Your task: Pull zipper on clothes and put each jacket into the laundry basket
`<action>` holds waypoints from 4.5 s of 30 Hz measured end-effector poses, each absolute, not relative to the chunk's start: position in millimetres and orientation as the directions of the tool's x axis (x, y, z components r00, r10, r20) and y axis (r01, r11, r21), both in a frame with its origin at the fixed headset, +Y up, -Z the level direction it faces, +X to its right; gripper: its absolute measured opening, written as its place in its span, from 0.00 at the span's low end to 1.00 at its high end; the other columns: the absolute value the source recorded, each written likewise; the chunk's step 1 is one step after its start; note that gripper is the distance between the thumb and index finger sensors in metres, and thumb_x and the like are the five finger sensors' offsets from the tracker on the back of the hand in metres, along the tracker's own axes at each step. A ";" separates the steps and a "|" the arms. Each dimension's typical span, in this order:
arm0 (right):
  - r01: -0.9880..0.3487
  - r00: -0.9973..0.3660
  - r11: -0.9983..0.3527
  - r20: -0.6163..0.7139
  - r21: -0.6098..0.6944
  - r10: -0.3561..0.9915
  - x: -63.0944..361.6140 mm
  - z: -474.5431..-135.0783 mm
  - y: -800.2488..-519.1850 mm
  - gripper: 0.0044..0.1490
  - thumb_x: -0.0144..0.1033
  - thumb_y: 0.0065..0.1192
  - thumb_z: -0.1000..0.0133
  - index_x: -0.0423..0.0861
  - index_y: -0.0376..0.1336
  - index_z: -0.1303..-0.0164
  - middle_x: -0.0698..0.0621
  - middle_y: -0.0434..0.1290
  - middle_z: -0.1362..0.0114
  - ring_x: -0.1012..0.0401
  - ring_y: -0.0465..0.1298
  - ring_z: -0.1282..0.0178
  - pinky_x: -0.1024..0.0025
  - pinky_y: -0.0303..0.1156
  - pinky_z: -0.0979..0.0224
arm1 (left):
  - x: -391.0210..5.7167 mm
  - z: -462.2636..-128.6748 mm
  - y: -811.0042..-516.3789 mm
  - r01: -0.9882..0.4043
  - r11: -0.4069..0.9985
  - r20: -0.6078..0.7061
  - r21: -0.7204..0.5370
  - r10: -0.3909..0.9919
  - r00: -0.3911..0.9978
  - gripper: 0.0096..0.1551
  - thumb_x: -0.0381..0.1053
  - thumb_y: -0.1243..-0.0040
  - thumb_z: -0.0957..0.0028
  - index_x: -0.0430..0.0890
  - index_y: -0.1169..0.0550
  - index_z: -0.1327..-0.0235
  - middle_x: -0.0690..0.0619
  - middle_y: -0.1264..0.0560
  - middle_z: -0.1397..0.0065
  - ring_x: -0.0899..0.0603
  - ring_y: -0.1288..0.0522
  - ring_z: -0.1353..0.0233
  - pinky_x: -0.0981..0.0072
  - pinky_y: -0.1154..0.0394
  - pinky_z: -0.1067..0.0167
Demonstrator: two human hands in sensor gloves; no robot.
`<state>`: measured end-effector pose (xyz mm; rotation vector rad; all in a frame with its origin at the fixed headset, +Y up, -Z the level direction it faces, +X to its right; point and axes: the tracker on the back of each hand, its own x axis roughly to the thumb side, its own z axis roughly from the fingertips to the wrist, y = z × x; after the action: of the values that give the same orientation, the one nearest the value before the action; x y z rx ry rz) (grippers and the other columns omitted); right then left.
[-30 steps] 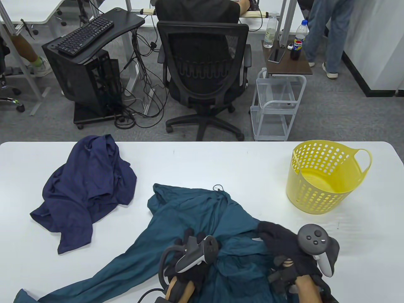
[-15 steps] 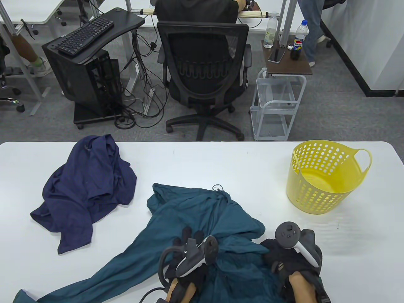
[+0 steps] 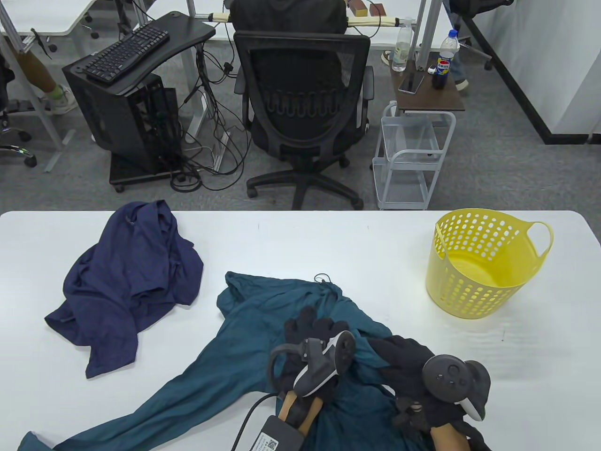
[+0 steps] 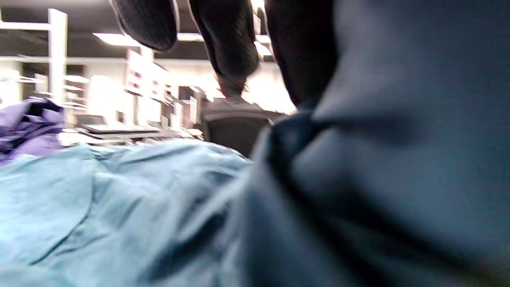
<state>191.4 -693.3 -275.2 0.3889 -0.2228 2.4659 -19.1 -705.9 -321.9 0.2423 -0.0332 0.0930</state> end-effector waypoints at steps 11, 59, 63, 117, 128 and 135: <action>-0.393 -0.873 -0.791 0.080 0.469 0.481 188.4 -293.6 -741.5 0.28 0.35 0.74 0.45 0.55 0.70 0.32 0.55 0.80 0.32 0.55 0.83 0.43 0.48 0.72 0.31 | -108.2 -321.3 -708.9 -0.293 0.875 -0.156 0.387 0.374 0.914 0.24 0.68 0.38 0.61 0.63 0.14 0.55 0.72 0.11 0.73 0.53 0.12 0.45 0.42 0.27 0.36; -0.402 -0.905 -0.828 -0.307 0.390 0.295 250.2 -301.0 -751.2 0.28 0.41 0.66 0.43 0.53 0.73 0.31 0.61 0.67 0.15 0.42 0.58 0.16 0.35 0.53 0.23 | -14.0 -295.1 -773.1 0.057 0.832 0.223 -0.552 0.082 0.971 0.42 0.76 0.59 0.61 0.79 0.49 0.28 0.66 0.57 0.11 0.32 0.52 0.15 0.33 0.46 0.27; -0.407 -0.889 -0.846 -0.363 0.345 0.279 257.8 -303.9 -739.5 0.28 0.41 0.65 0.43 0.50 0.74 0.32 0.56 0.69 0.17 0.40 0.62 0.18 0.36 0.56 0.25 | -0.2 -285.5 -772.8 0.074 0.829 0.263 -0.554 0.090 0.961 0.41 0.75 0.58 0.60 0.78 0.48 0.27 0.64 0.55 0.11 0.31 0.49 0.16 0.35 0.44 0.28; -0.826 -0.534 -0.564 -0.321 -0.001 0.782 209.7 -431.1 -722.0 0.46 0.57 0.65 0.44 0.56 0.50 0.19 0.51 0.57 0.13 0.39 0.62 0.20 0.42 0.64 0.27 | -7.7 -277.5 -749.0 0.031 0.756 0.289 -0.654 0.211 0.934 0.41 0.72 0.51 0.59 0.72 0.41 0.28 0.57 0.48 0.13 0.34 0.37 0.22 0.34 0.39 0.32; -0.366 -0.925 -0.872 -0.029 0.324 0.378 166.5 -336.4 -703.5 0.36 0.54 0.67 0.45 0.56 0.65 0.25 0.50 0.68 0.18 0.42 0.70 0.27 0.48 0.68 0.30 | -89.7 -306.7 -740.0 -0.137 0.828 -0.014 -0.544 0.155 0.988 0.38 0.69 0.48 0.56 0.72 0.39 0.27 0.59 0.43 0.13 0.33 0.43 0.18 0.30 0.42 0.31; -0.116 -0.991 -0.831 -0.003 0.544 0.137 171.1 -318.4 -767.9 0.54 0.60 0.71 0.48 0.61 0.46 0.17 0.56 0.42 0.11 0.45 0.52 0.17 0.46 0.58 0.22 | -104.7 -321.8 -779.5 -0.098 0.727 -0.058 -0.680 0.079 0.995 0.48 0.71 0.42 0.61 0.76 0.50 0.29 0.65 0.62 0.14 0.38 0.65 0.16 0.31 0.60 0.27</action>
<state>171.1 -767.9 -318.4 0.0548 0.8536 2.8852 -104.7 -779.5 -321.8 -0.7512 0.0259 0.0976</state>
